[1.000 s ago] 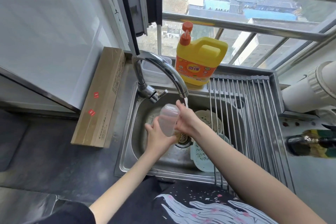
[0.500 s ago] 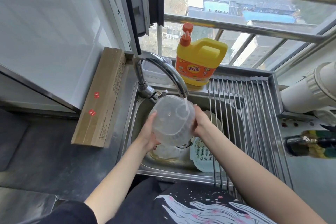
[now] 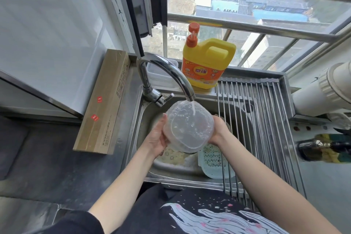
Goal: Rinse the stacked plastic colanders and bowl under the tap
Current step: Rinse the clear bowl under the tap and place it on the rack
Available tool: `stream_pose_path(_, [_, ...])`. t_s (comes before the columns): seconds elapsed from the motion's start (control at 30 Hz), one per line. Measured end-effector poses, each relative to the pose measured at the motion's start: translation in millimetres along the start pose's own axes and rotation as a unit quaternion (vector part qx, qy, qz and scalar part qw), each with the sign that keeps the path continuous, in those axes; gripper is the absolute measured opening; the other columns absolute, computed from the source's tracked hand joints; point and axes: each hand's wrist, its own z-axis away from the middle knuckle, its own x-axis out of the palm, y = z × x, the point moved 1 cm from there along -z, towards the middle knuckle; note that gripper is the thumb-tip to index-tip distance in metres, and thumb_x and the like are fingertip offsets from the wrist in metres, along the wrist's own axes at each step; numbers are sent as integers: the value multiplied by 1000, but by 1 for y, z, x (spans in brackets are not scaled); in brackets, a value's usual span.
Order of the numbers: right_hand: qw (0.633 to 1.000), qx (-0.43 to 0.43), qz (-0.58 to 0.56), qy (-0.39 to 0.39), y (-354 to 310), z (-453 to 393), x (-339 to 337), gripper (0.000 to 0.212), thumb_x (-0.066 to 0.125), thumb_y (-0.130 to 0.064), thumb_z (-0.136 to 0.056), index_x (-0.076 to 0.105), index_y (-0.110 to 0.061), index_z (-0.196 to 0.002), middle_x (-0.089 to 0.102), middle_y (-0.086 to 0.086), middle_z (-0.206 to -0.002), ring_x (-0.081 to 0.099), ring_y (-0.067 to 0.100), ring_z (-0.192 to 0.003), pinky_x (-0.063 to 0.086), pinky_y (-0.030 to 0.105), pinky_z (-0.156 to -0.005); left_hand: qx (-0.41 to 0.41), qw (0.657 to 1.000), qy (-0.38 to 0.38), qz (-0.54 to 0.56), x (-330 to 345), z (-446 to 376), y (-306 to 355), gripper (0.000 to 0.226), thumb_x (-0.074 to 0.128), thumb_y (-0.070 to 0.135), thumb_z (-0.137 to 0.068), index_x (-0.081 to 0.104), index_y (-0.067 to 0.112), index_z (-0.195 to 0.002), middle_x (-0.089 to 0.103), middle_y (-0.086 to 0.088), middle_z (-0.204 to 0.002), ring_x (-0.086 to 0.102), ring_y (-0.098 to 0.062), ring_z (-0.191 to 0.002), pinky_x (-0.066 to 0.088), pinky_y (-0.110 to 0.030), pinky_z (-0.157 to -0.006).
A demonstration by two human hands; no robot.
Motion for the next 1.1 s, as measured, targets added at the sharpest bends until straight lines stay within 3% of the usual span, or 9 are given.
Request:
stream_pose_path(0.1, [997, -58, 44, -6, -3, -1, -3, 11, 46, -22, -83, 54, -14, -80, 56, 12, -106, 55, 27, -96, 34, 47, -104, -6, 999, -29, -14, 3, 1, 7, 96, 81, 59, -50, 56, 9, -128, 66, -12, -114, 70, -21, -88, 60, -31, -60])
stream_pose_path(0.13, [996, -72, 47, -9, -3, 2, -1, 20, 42, -26, -90, 53, -15, -78, 57, 12, -100, 56, 28, -91, 37, 46, -102, -13, 999, -47, -8, 7, 2, 9, 86, 73, 57, -64, 54, 8, -132, 62, -15, -123, 67, -24, -97, 61, -33, -67])
stream_pose_path(0.27, [994, -106, 5, -18, 2, 7, 8, 41, 28, -35, -100, 57, -7, -105, 58, 21, -119, 57, 34, -102, 43, 47, -99, -40, 992, -117, 29, 30, 4, 20, 57, 41, 48, -93, 49, 12, -137, 57, -16, -132, 57, -30, -118, 52, -40, -95])
stream_pose_path(0.43, [999, -38, -32, -15, 5, 5, 6, 43, 27, -37, -102, 61, -10, -99, 71, 15, -78, 71, 29, -68, 58, 39, -62, -44, 995, -85, -30, 46, -5, 27, 59, 43, 49, -94, 48, 9, -137, 57, -17, -133, 56, -29, -121, 53, -38, -92])
stream_pose_path(0.63, [998, 34, -14, 56, 16, -4, -10, 45, 29, -45, -97, 65, -22, -112, 72, 11, -76, 70, 31, -68, 56, 42, -60, -45, 988, -117, -87, 73, -7, 37, 40, 39, 37, -100, 61, 9, -119, 69, -6, -103, 64, -19, -98, 50, -34, -91])
stream_pose_path(0.7, [996, 12, -60, 57, 16, -4, -10, 45, 30, -46, -95, 64, -23, -113, 72, 10, -84, 67, 31, -82, 56, 45, -69, 0, 988, -90, -127, 80, -17, 39, 35, 49, 29, -98, 61, 4, -119, 67, -11, -107, 63, -24, -101, 51, -37, -91])
stream_pose_path(0.8, [989, -45, -130, 49, 11, 2, -6, 47, 35, -49, -92, 63, -24, -119, 69, 8, -108, 61, 29, -105, 47, 46, -93, 78, 968, 63, -230, 82, -34, 41, 22, 60, 24, -91, 68, 4, -90, 66, -10, -91, 64, -29, -93, 54, -28, -76])
stream_pose_path(0.87, [982, -113, -140, 55, 5, 7, -2, 47, 32, -50, -93, 65, -19, -108, 67, 9, -105, 62, 27, -99, 47, 43, -92, 95, 947, 126, -280, 83, -37, 41, 22, 54, 25, -92, 61, 10, -77, 60, -4, -79, 56, -24, -85, 48, -25, -68])
stream_pose_path(1.1, [950, -279, 1, 139, -11, 8, 5, 57, 51, -55, -75, 52, -12, -113, 60, 13, -108, 63, 28, -93, 57, 44, -70, 59, 969, 174, -166, 65, -32, 37, 49, 45, 50, -92, 60, 14, -120, 67, -7, -113, 63, -25, -102, 51, -41, -92])
